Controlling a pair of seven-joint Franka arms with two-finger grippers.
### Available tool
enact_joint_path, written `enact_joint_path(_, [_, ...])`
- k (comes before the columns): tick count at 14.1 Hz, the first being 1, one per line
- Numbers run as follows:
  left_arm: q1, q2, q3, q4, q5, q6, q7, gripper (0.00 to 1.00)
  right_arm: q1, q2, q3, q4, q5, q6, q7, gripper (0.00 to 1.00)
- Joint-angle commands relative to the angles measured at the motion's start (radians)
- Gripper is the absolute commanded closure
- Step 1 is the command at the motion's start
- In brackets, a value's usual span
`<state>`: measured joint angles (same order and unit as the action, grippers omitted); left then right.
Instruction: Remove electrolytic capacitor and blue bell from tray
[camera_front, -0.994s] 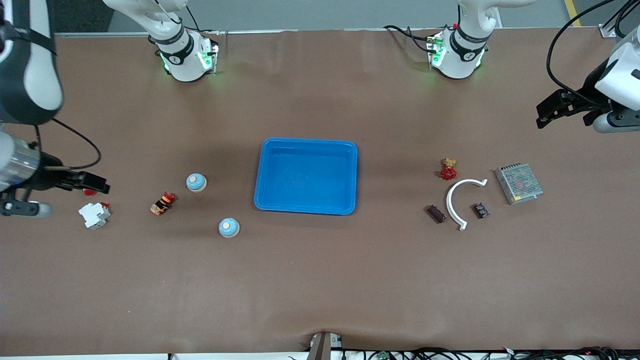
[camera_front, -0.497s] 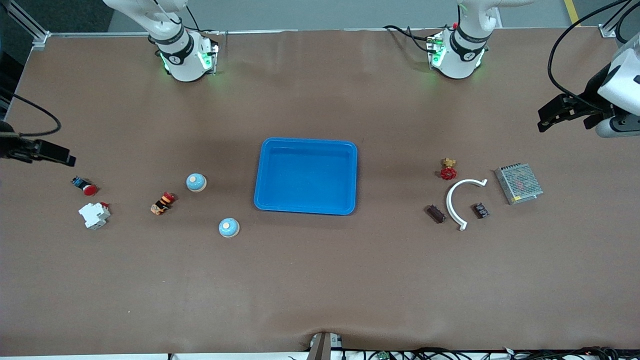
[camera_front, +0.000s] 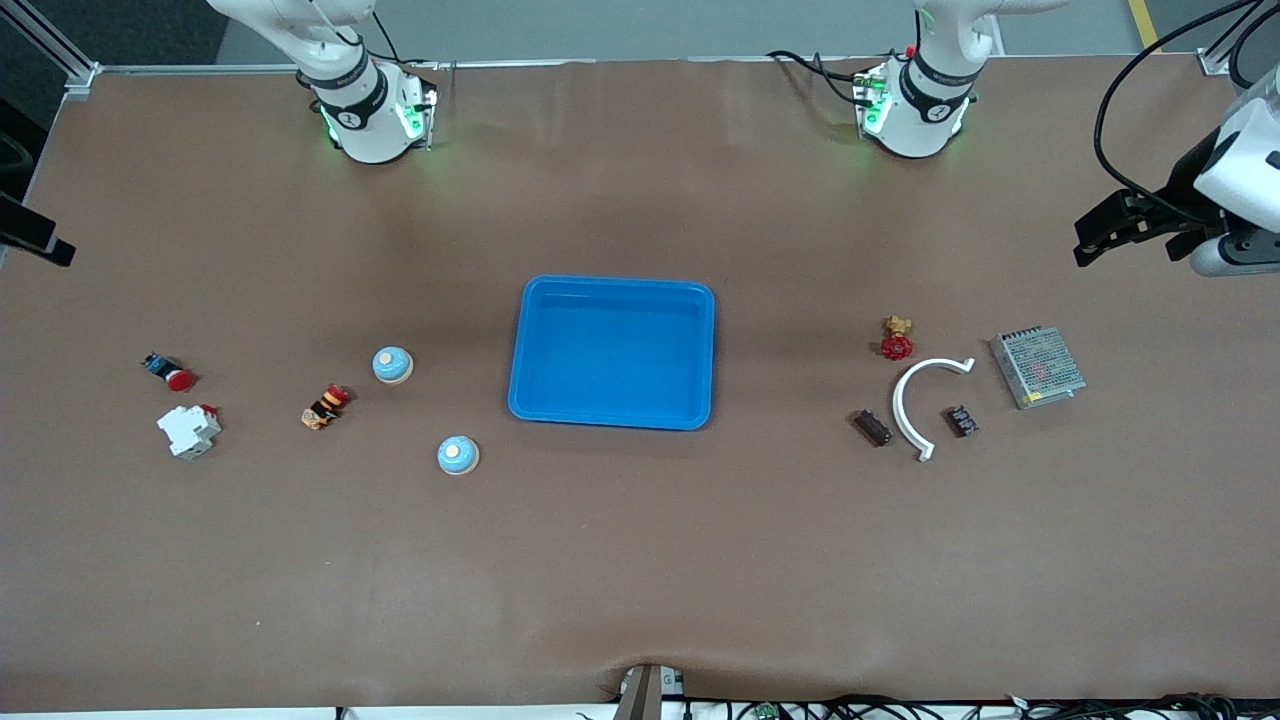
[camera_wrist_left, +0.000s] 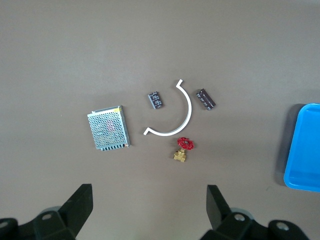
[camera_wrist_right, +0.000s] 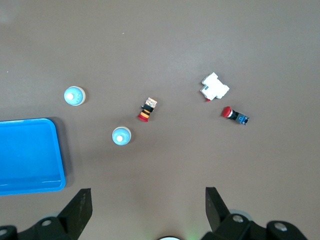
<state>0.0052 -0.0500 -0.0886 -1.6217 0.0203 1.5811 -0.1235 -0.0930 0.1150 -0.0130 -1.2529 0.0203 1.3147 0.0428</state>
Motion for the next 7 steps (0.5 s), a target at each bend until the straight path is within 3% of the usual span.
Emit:
enact_joint_path(1, [0.012,-0.002,-0.011,0.005,-0.019,-0.018,0.002,0.00,-0.010,-0.092,0.004,-0.155,0.001,0.072,-0.004,0.00])
enact_joint_path(3, [0.012,-0.007,-0.011,0.002,-0.019,-0.021,0.001,0.00,-0.008,-0.121,0.001,-0.220,0.001,0.123,-0.004,0.00])
enact_joint_path(7, [0.007,-0.004,-0.026,0.006,-0.019,-0.021,-0.001,0.00,-0.007,-0.121,0.004,-0.224,0.003,0.124,0.002,0.00])
